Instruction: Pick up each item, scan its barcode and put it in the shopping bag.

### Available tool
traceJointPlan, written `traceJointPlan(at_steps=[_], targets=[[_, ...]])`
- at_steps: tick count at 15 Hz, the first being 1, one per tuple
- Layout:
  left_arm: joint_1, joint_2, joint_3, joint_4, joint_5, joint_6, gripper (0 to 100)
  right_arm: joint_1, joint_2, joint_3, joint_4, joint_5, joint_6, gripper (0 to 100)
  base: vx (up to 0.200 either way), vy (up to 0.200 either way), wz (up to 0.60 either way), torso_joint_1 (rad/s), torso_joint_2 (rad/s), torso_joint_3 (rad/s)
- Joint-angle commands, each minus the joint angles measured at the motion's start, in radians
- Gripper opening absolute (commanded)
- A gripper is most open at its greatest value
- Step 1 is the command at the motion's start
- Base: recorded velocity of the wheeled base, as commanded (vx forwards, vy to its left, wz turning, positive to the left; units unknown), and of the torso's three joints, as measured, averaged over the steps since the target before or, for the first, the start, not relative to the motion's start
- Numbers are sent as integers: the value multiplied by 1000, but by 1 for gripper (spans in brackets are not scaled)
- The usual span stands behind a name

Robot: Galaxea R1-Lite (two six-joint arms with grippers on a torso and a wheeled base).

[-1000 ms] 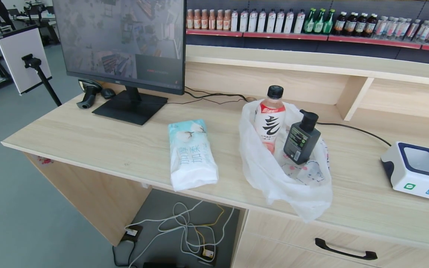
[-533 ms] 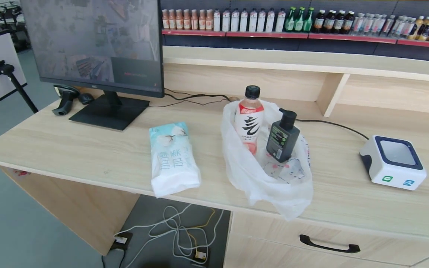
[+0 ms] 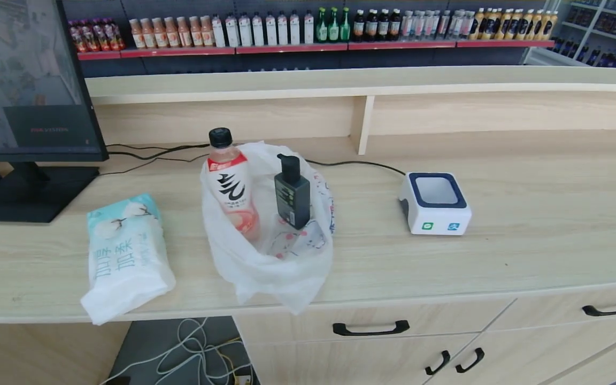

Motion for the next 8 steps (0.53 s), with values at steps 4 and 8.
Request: traceJointPlan(at_steps=[4, 8], targets=[[0, 0, 0, -1, 0, -1, 100, 1, 1, 0, 2, 0, -3, 100, 0, -200, 0, 2, 2, 2], [0, 0, 0, -1, 0, -1, 100, 1, 1, 0, 0, 0, -6, 100, 0, -200, 0, 2, 2, 1]])
